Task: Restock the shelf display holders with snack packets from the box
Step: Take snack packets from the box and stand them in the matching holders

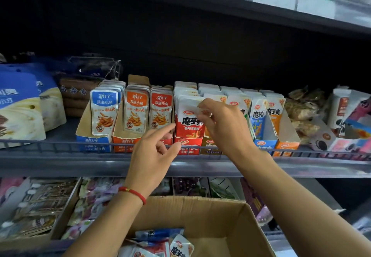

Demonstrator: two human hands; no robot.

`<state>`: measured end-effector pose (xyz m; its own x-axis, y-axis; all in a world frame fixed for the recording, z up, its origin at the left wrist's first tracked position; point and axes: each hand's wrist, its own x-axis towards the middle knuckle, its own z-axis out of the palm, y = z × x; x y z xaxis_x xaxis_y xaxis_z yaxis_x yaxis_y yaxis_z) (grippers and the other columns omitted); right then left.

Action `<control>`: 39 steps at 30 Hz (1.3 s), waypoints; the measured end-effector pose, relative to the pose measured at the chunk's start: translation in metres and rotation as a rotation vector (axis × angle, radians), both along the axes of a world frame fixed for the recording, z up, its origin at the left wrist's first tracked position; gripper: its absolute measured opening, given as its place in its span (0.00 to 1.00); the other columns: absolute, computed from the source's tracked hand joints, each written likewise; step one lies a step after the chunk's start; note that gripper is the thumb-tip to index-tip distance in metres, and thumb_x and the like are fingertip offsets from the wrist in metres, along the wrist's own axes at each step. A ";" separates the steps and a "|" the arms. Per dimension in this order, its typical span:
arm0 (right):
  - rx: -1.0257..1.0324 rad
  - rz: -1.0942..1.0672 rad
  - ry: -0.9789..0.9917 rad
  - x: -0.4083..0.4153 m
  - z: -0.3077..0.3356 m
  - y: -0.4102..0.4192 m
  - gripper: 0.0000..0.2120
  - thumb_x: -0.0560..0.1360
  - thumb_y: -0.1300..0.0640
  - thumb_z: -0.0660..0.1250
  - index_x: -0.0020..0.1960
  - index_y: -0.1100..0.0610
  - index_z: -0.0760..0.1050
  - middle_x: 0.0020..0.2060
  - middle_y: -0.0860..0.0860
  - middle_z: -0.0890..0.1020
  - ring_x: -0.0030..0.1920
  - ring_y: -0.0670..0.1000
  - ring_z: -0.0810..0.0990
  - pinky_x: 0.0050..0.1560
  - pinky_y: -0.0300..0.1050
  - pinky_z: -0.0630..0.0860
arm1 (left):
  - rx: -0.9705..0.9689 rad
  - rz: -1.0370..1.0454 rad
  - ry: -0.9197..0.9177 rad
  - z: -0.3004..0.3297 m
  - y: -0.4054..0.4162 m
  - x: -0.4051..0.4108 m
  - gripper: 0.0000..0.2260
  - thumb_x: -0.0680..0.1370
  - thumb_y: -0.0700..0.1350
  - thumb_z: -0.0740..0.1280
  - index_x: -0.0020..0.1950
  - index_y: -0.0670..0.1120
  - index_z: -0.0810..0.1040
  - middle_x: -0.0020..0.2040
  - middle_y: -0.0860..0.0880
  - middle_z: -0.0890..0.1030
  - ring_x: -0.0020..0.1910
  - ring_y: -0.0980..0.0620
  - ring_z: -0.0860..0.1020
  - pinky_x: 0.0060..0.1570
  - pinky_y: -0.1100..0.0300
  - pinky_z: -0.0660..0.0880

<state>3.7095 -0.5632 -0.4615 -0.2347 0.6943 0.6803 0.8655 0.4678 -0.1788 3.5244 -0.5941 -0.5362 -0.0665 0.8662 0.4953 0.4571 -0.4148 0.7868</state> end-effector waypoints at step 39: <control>-0.857 0.158 -0.679 -0.054 -0.331 -0.095 0.37 0.72 0.50 0.76 0.74 0.59 0.62 0.69 0.61 0.72 0.68 0.62 0.68 0.69 0.55 0.63 | -0.697 -0.283 0.917 -0.067 -0.076 -0.083 0.18 0.83 0.52 0.63 0.74 0.60 0.70 0.63 0.56 0.77 0.56 0.59 0.75 0.60 0.57 0.76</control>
<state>3.6553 -0.6581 -0.7920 -0.5044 0.8036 -0.3159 0.8481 0.5297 -0.0066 3.4417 -0.6705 -0.6028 0.3047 0.8948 -0.3263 0.9289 -0.2035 0.3095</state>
